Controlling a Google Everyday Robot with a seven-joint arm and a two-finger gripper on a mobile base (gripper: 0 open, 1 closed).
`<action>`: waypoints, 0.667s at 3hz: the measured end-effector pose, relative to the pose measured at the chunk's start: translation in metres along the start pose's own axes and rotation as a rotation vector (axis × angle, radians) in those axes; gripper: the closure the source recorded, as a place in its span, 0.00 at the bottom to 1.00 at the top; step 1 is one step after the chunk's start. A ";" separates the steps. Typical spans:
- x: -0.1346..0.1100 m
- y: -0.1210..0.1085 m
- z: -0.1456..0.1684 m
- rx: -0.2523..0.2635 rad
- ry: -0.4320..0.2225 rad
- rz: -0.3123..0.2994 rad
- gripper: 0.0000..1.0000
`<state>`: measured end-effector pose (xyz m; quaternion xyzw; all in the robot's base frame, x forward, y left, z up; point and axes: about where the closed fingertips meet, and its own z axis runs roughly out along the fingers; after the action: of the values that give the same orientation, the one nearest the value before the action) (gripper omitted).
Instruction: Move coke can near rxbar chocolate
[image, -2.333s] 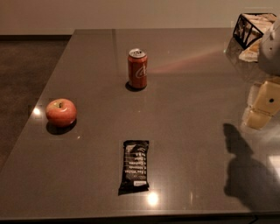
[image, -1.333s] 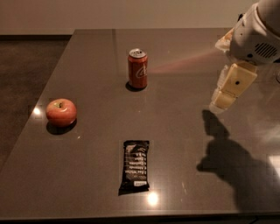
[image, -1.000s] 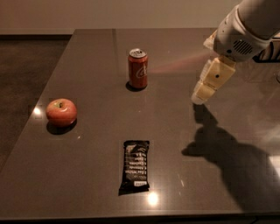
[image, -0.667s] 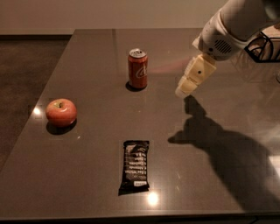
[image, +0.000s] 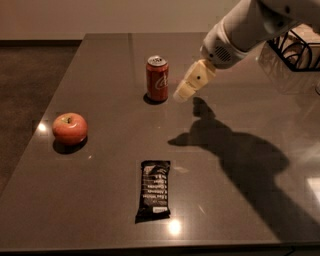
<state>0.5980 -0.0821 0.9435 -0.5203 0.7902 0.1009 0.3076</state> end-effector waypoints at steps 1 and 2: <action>-0.020 -0.007 0.025 -0.010 -0.061 0.045 0.00; -0.039 -0.008 0.049 -0.021 -0.116 0.076 0.00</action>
Offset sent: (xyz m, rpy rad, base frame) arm 0.0566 0.0796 -0.0212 0.2221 -0.0099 -0.0493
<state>0.6344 -0.0326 0.9290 -0.4865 0.7892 0.1505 0.3432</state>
